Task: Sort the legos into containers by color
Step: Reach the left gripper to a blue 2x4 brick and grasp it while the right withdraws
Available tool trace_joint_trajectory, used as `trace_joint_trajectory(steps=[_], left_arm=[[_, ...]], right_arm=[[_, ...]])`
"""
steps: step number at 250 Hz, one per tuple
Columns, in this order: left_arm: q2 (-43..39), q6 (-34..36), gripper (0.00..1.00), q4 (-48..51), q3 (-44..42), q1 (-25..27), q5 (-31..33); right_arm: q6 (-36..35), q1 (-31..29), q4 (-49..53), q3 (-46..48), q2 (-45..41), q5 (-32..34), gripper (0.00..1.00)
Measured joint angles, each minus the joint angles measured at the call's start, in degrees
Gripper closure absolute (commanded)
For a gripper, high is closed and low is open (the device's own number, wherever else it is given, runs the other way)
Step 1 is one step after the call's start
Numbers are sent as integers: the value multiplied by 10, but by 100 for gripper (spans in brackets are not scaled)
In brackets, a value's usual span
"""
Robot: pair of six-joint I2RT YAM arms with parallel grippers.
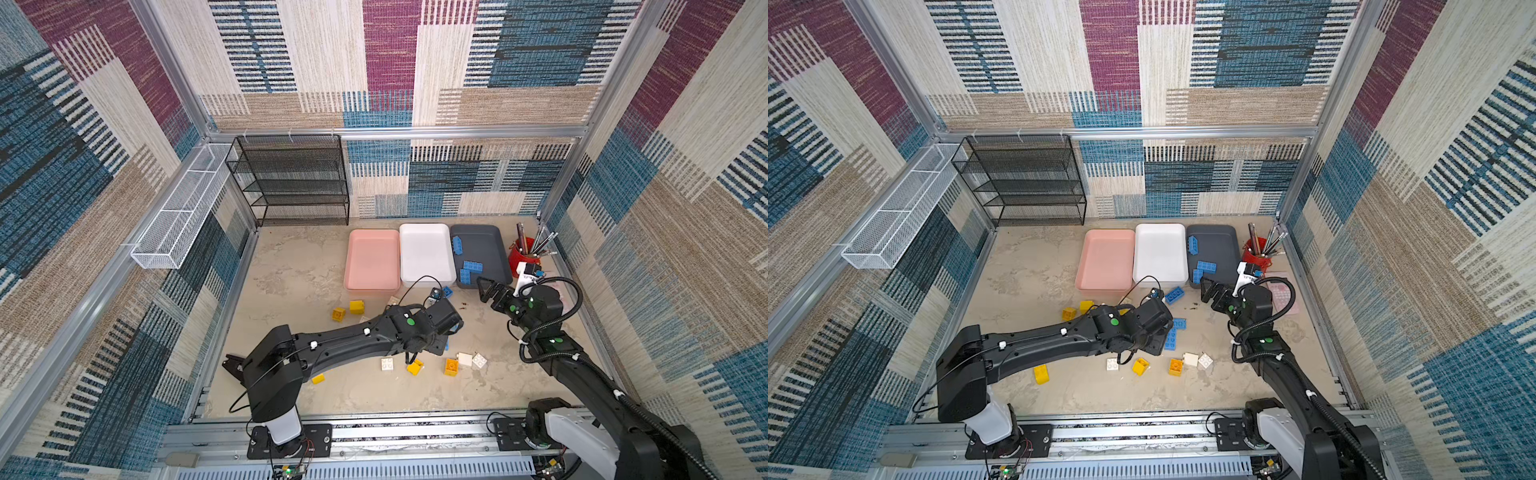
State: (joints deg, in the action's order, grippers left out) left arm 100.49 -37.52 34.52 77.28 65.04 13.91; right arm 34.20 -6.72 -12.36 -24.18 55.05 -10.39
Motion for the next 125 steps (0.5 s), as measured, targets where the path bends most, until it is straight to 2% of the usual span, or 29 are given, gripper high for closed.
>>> trace_joint_trajectory(steps=[53, 125], left_arm=[[79, -13, 32, -6, 54, 0, -9], [152, -19, 34, -9, 96, 0, -23]], right_arm=[[25, 0, 0, 12, -17, 35, 1], [35, 0, -1, 16, -26, 50, 1]])
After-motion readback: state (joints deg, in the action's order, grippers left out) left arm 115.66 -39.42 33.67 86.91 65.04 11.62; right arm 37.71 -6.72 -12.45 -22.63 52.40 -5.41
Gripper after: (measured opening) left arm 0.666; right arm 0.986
